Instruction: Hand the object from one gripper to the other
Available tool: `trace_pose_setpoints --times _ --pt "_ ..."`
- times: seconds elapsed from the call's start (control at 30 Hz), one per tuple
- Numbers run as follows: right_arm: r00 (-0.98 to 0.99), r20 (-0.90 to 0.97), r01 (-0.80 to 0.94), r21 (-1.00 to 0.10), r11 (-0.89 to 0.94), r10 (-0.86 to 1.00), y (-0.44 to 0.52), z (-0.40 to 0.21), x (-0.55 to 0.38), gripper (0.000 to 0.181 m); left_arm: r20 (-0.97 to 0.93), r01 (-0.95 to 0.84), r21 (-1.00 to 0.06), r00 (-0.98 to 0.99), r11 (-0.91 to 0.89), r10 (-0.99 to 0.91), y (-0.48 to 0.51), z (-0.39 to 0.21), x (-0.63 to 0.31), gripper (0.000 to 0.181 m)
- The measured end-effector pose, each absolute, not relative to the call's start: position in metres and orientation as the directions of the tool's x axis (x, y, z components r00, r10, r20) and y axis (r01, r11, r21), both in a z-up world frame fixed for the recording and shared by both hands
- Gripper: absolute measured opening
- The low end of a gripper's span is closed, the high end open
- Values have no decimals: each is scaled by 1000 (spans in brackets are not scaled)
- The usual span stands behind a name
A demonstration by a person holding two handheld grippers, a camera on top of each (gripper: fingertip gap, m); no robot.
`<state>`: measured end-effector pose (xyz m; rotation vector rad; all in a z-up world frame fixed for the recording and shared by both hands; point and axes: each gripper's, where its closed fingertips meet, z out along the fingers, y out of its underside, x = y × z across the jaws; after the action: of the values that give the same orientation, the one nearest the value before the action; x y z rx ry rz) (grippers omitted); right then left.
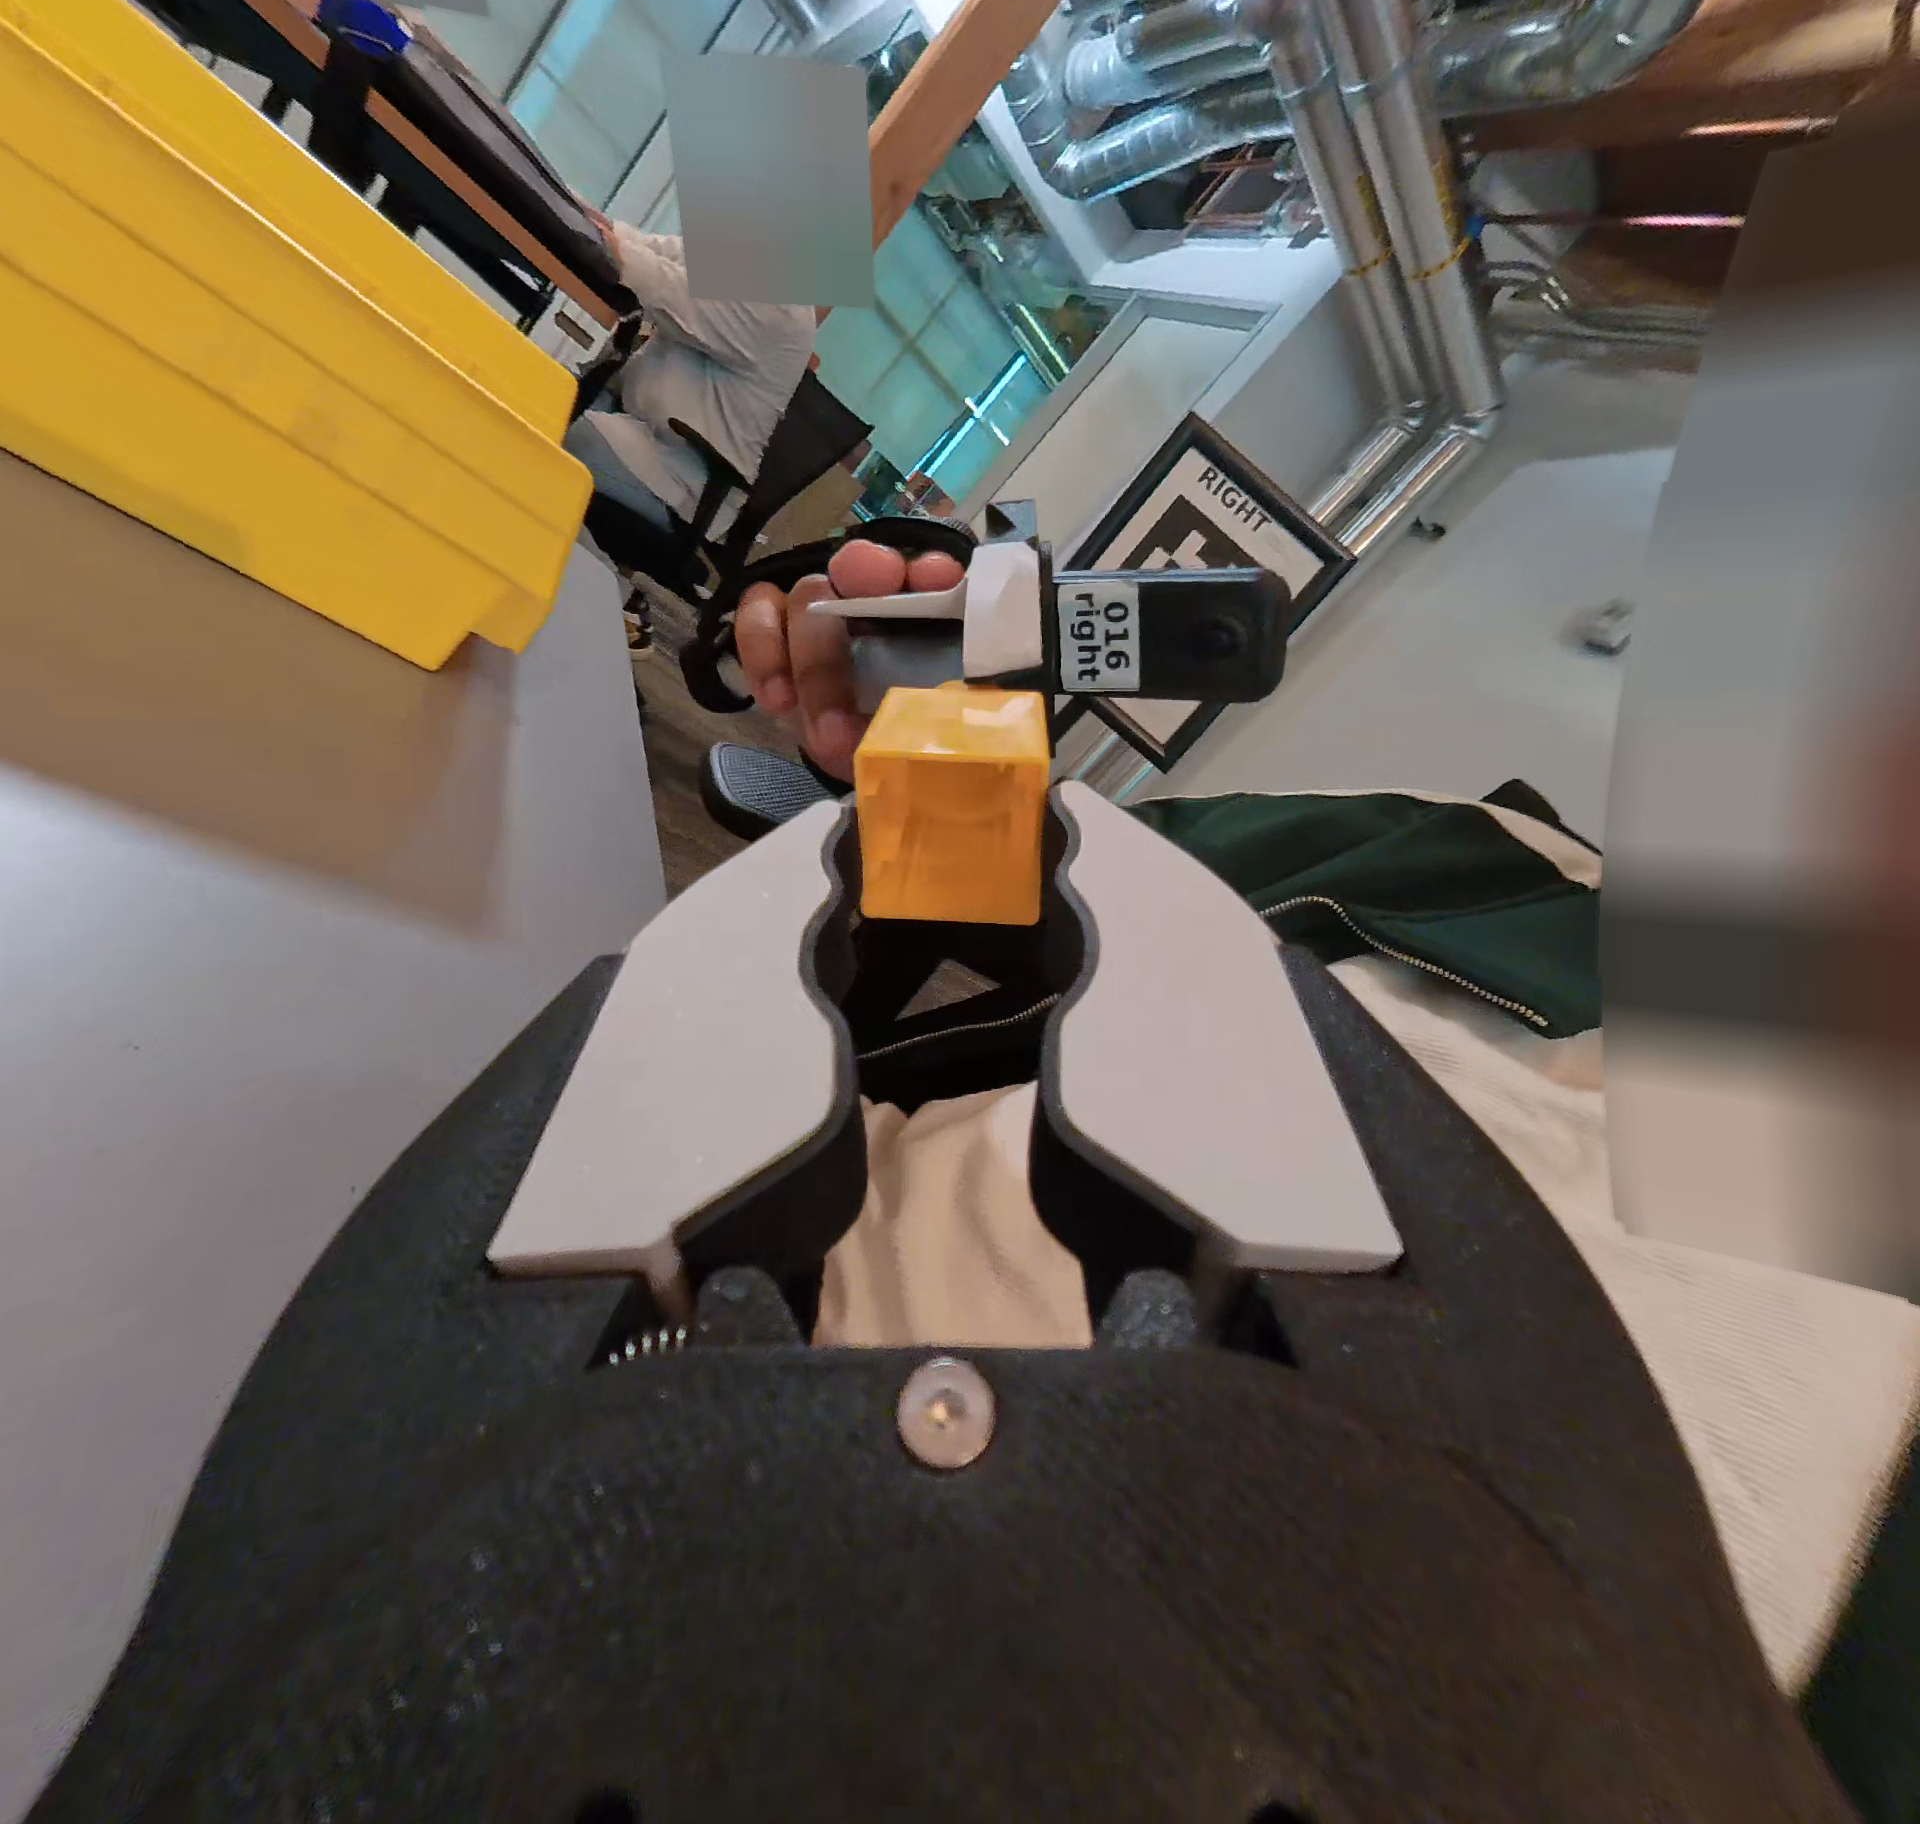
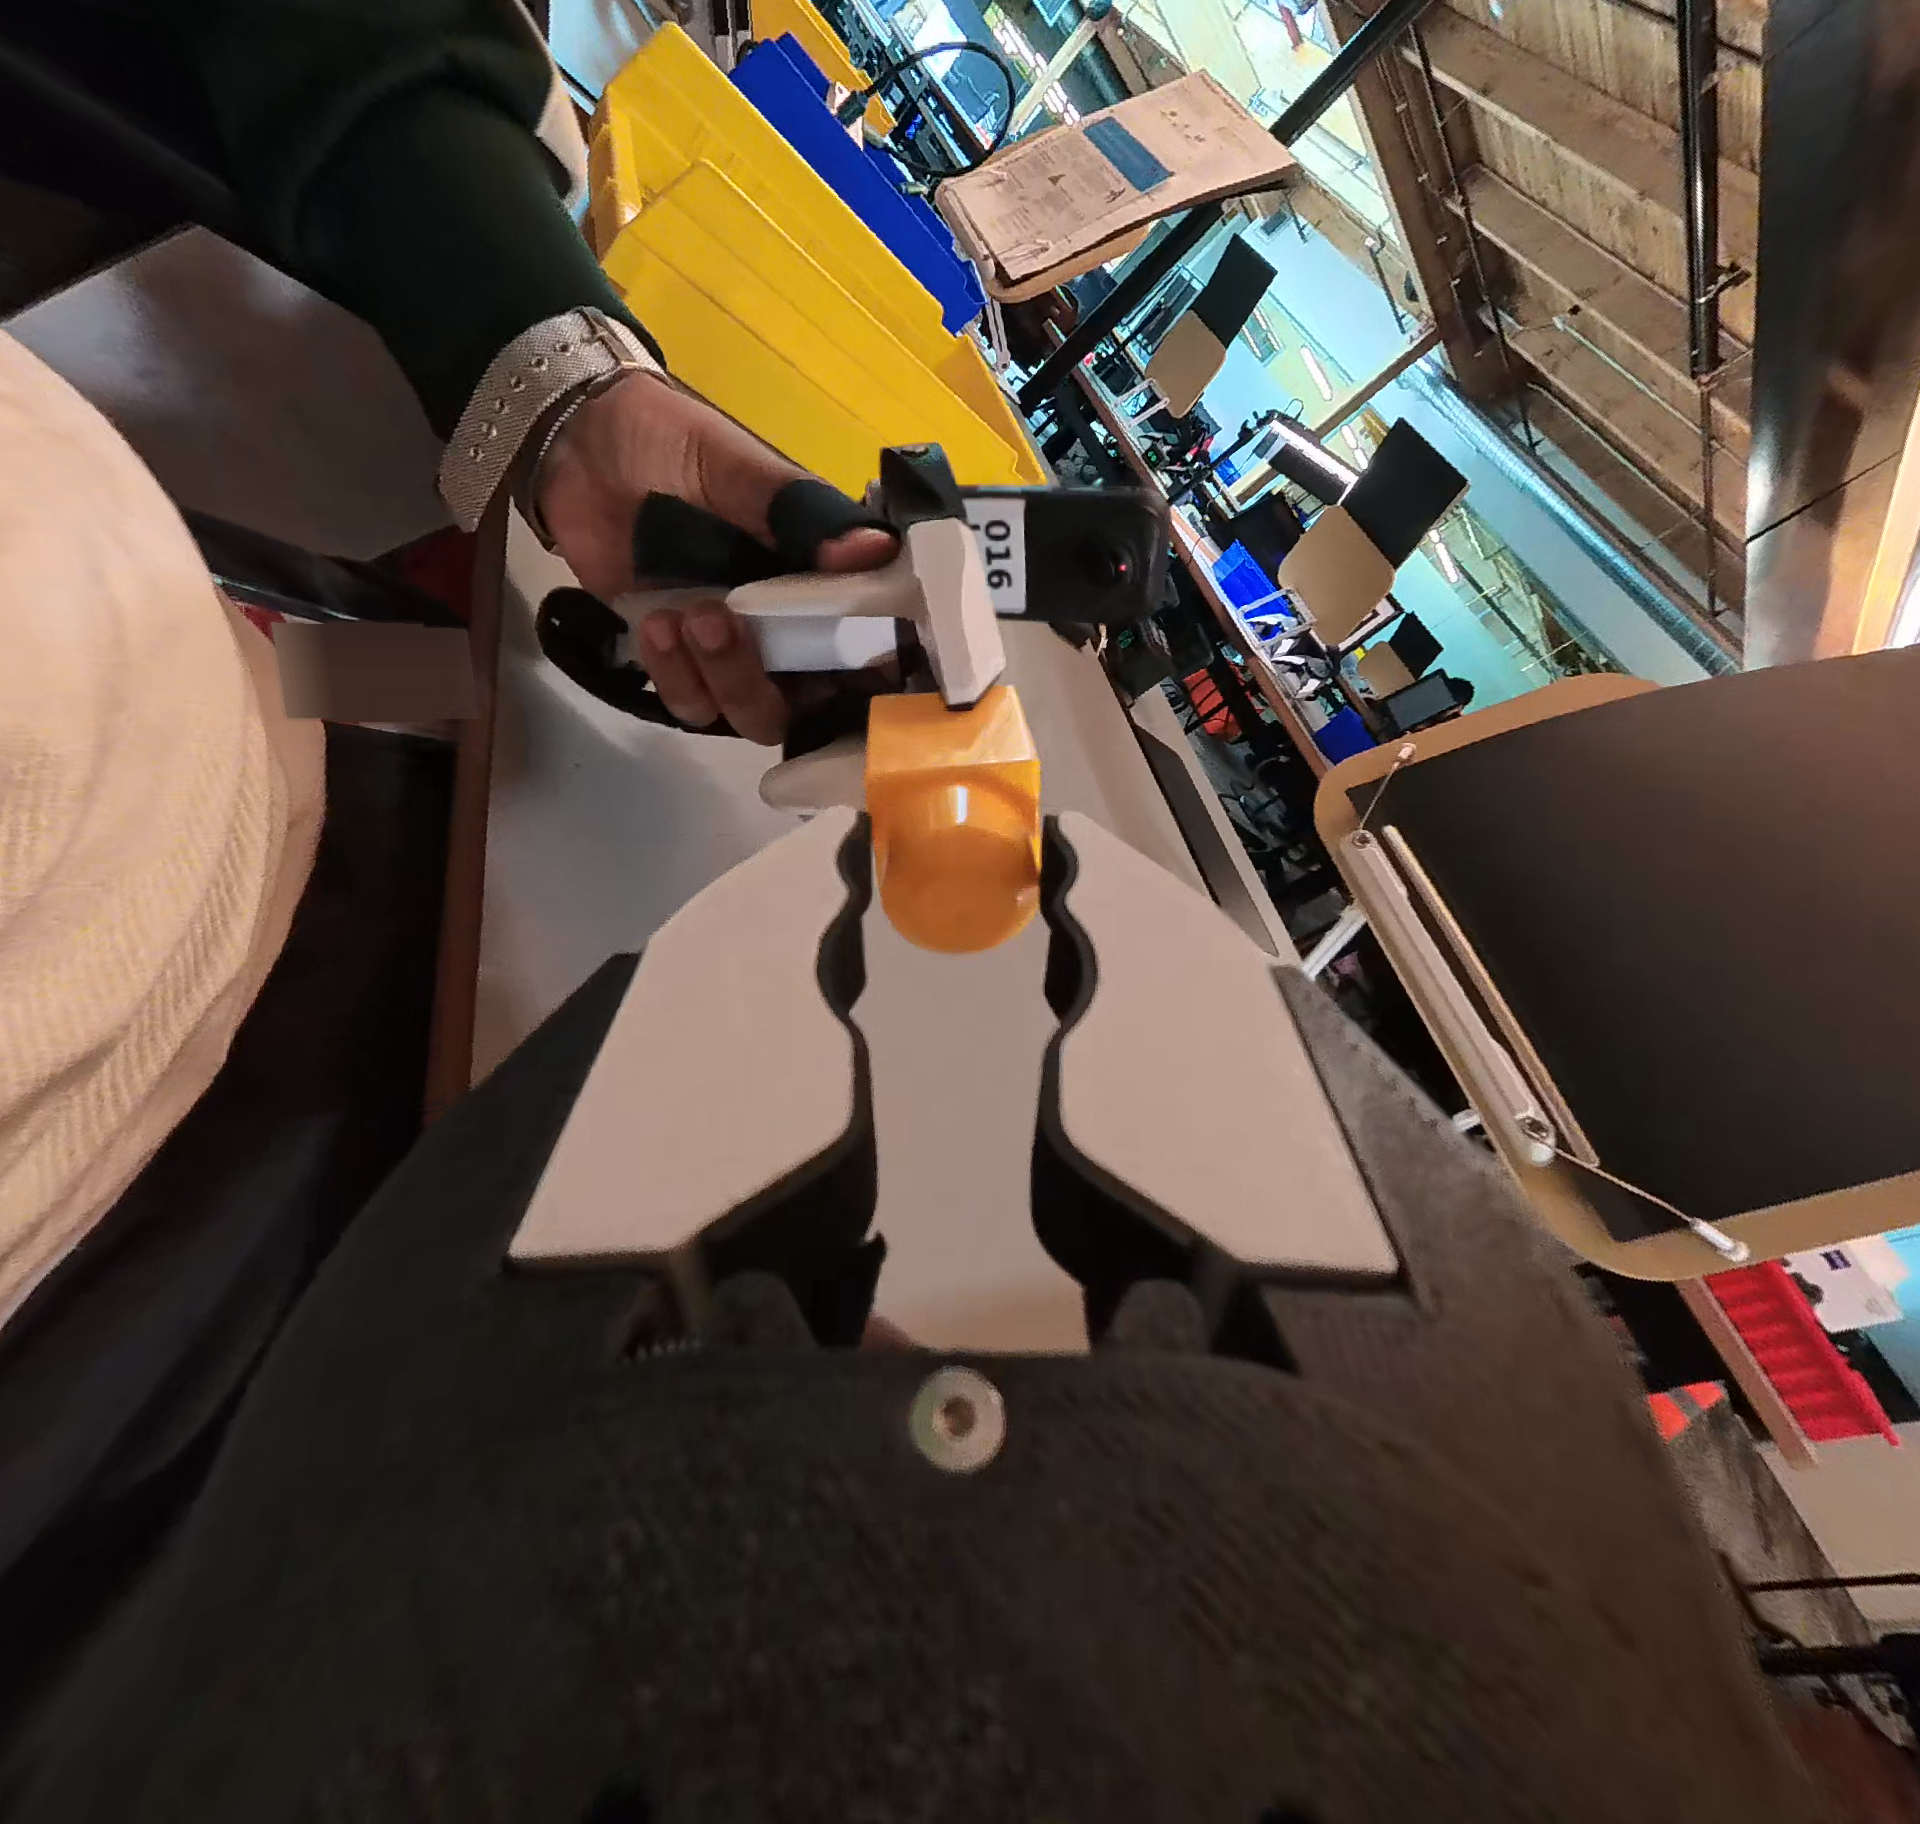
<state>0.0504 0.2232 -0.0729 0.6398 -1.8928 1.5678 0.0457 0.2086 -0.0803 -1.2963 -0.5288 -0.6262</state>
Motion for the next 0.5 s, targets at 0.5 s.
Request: trace_pose_setpoints --times 0.5 --pt "-993 97 -93 -994 60 71 227 -57 32 28 441 427 -874 898 233 10 206 -68 42 86"
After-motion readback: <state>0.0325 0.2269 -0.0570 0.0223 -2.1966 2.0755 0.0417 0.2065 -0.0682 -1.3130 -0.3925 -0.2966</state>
